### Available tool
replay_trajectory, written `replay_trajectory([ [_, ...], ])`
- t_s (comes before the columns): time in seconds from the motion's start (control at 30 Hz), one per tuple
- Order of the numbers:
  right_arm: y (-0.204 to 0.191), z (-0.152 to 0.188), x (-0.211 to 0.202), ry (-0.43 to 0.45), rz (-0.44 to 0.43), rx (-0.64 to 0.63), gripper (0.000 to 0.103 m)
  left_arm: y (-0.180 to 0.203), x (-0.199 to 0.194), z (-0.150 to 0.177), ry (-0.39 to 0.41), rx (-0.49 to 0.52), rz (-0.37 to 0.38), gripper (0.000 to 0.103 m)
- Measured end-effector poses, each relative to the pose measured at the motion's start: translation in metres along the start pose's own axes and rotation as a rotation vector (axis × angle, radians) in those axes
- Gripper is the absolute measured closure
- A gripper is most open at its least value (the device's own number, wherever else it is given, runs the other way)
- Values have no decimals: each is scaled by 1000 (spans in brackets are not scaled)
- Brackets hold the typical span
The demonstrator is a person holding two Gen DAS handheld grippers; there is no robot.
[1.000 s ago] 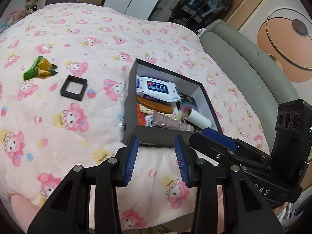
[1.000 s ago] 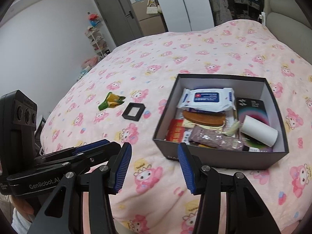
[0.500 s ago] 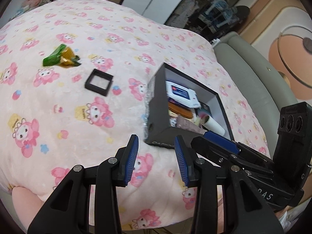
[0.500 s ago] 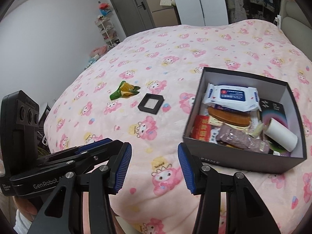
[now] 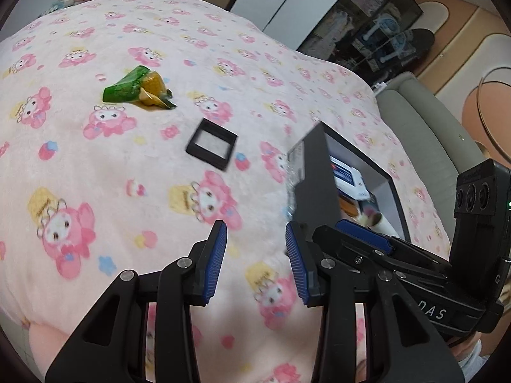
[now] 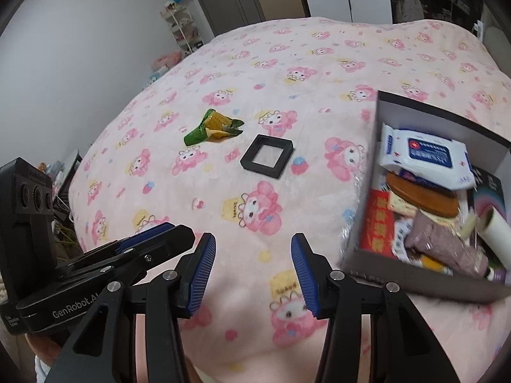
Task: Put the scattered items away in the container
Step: 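Withdraw both tools and move toward the black square frame, then grasp the black square frame with the right gripper while the left gripper closes on it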
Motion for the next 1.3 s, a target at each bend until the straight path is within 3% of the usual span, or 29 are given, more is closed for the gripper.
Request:
replay_trajectory([
  [0.27, 6, -28, 53, -15, 35, 22, 58, -28, 45, -37, 1, 24, -41, 65],
  [0.73, 35, -51, 148, -92, 92, 115, 58, -79, 132, -62, -48, -15, -142, 64],
  [0.97, 50, -53, 186, -123, 124, 172, 58, -102, 165, -73, -67, -107, -101, 66],
  [1.13, 57, -43, 203, -135, 126, 187, 58, -100, 181, -65, -108, -104, -97, 70],
  [1.3, 49, -34, 203, -156, 59, 180, 82, -89, 170, -56, -126, -91, -75, 81],
])
Point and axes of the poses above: each gripper's, at about its wrist camera, not at the fingertips, and x roughly the way its jaws point, y to its right, z to its underside, the point moved 4 cm from there along x, roughly the way its jaws point, and after that the axes turned 12 degrees about y, right-handed, at the moved point
